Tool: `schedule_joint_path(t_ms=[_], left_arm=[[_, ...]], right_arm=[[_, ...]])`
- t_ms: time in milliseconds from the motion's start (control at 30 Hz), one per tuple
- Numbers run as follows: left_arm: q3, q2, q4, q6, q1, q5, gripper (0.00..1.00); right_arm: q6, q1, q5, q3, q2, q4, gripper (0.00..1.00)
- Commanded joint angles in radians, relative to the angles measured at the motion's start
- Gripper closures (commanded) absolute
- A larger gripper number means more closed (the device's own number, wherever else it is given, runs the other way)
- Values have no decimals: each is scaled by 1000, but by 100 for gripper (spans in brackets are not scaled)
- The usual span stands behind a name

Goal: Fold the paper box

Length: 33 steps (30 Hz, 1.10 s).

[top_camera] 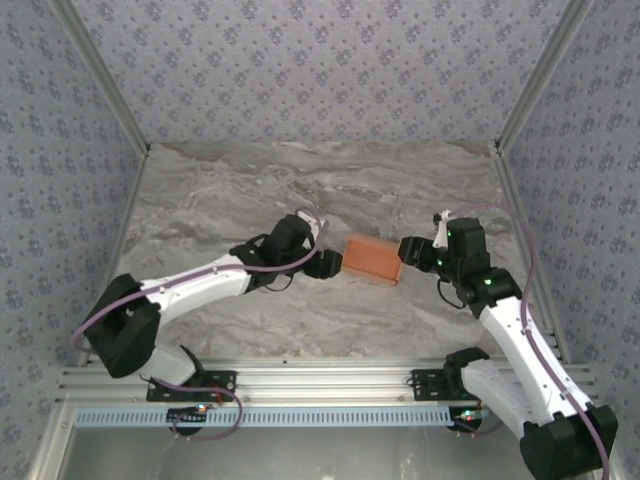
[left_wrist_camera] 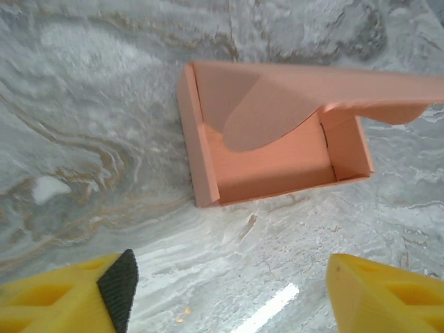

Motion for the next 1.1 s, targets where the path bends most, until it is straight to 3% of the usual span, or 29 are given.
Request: schedule_joint_path(t_ms=[0, 300, 467, 1067], left_arm=[[94, -30, -39, 24, 43, -13, 19], [332, 197, -30, 74, 108, 57, 13], [396, 350, -53, 144, 108, 165, 22], [154, 409, 23, 175, 73, 139, 23]], right_arm=[[-60, -7, 50, 51, 82, 1, 42], [-224, -46, 22, 174, 331, -38, 38], [-250, -70, -36, 201, 422, -65, 38], [-152, -66, -80, 75, 590, -15, 45]])
